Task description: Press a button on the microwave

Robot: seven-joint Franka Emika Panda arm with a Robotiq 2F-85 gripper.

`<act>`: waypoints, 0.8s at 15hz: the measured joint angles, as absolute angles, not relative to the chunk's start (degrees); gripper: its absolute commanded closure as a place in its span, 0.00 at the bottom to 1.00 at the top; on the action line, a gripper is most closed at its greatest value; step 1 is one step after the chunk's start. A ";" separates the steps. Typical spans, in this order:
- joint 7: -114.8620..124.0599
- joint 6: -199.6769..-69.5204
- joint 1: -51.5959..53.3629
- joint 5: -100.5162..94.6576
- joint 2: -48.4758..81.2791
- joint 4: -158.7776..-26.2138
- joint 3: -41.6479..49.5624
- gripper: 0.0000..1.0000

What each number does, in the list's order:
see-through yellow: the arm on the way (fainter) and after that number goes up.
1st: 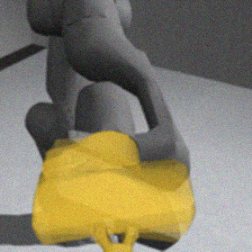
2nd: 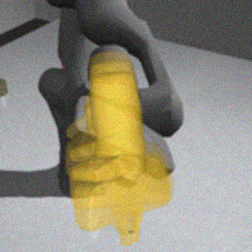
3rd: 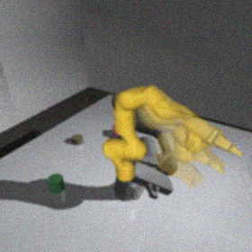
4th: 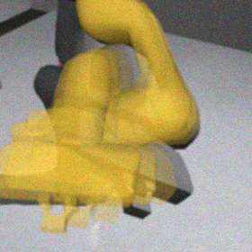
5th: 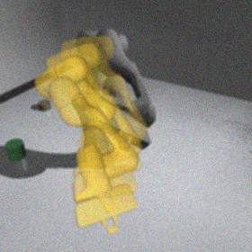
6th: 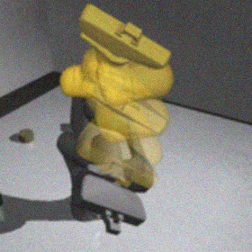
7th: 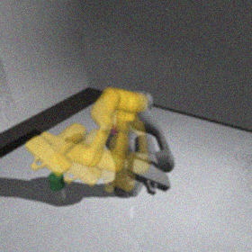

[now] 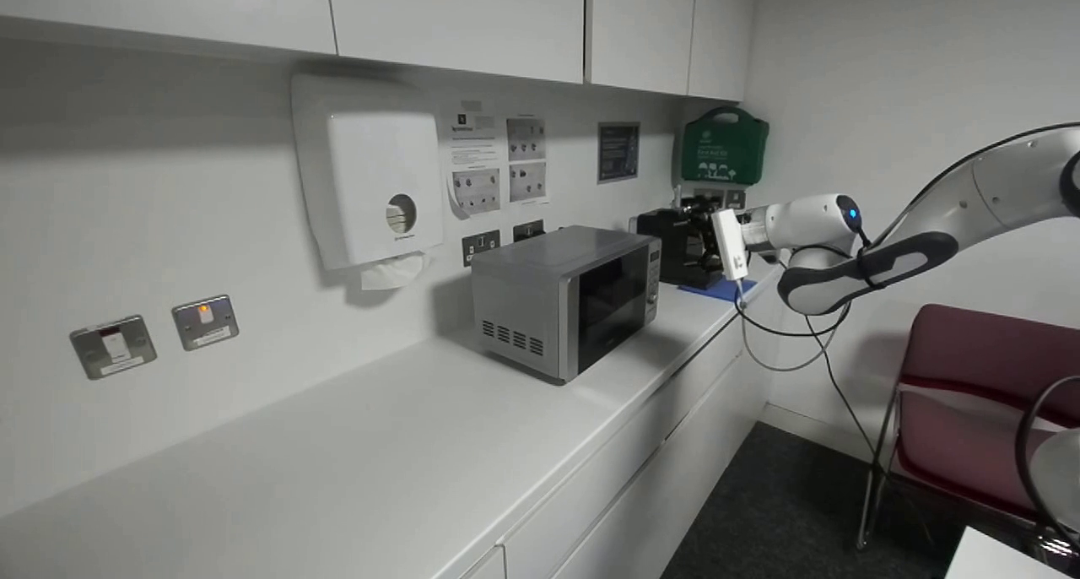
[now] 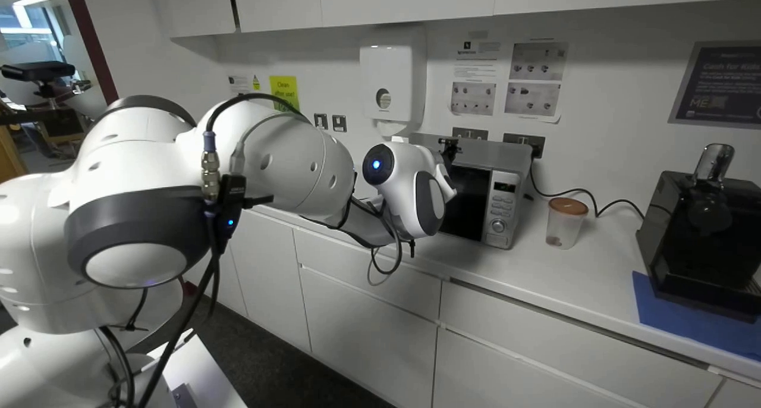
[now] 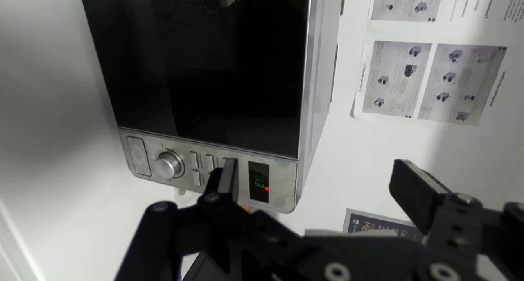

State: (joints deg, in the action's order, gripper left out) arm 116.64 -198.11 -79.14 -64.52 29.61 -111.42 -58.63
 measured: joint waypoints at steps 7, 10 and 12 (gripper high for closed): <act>116.32 -198.03 -78.02 -64.51 29.77 -111.38 -57.37 0.00; 114.90 -197.96 -77.63 -64.51 31.22 -110.96 -53.91 0.00; 113.67 -197.96 -77.16 -64.47 32.81 -110.16 -51.48 0.00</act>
State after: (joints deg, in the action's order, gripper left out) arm 113.67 -197.96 -77.16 -64.47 32.81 -110.16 -51.48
